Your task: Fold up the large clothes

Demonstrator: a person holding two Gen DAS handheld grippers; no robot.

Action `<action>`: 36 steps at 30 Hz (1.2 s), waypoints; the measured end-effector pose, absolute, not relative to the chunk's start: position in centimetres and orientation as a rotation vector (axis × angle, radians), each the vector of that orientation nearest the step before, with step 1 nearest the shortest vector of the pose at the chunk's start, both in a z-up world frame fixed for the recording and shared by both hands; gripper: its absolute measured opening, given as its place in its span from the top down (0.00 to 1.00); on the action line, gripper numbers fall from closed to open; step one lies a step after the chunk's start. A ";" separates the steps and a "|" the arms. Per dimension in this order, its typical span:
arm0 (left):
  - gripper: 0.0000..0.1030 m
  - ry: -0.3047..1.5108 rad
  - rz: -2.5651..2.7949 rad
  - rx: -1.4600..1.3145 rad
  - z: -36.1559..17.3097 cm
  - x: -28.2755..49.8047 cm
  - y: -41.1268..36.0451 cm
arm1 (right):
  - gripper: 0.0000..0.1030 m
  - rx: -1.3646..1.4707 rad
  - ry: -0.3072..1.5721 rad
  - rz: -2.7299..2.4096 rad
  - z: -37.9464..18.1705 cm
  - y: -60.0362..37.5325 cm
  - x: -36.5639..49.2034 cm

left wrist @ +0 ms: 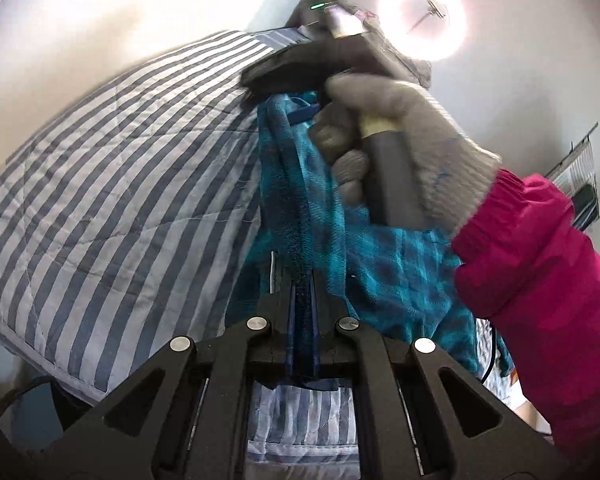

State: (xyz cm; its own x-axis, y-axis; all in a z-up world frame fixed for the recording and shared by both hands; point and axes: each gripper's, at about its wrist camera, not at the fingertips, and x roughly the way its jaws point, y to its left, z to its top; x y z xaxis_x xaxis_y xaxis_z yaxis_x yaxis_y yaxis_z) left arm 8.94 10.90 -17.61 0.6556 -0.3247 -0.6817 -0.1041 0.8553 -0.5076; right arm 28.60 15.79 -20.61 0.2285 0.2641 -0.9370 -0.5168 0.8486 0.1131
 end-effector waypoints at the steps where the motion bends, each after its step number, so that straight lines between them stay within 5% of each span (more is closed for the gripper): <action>1: 0.97 0.857 -0.135 -0.531 -17.5 9.0 10.6 | 0.41 -0.264 1.237 0.532 -21.1 16.0 28.4; 3: 0.97 0.859 -0.139 -0.502 -17.3 9.0 10.0 | 0.46 -0.313 1.247 0.511 -21.9 16.1 28.0; 5: 0.97 0.862 -0.141 -0.467 -17.1 9.1 9.3 | 0.70 -0.366 1.236 0.489 -22.5 16.1 27.6; 8: 0.97 0.866 -0.153 -0.417 -16.6 9.1 8.4 | 0.93 -0.370 1.215 0.481 -22.3 14.8 27.8; 21: 0.97 0.858 -0.285 -0.199 -13.9 9.6 0.9 | 0.95 0.325 1.109 0.589 -18.4 -0.8 29.0; 36: 0.97 0.951 -0.385 -0.134 -17.0 10.7 -5.4 | 0.95 0.421 1.128 0.474 -22.7 -10.9 29.0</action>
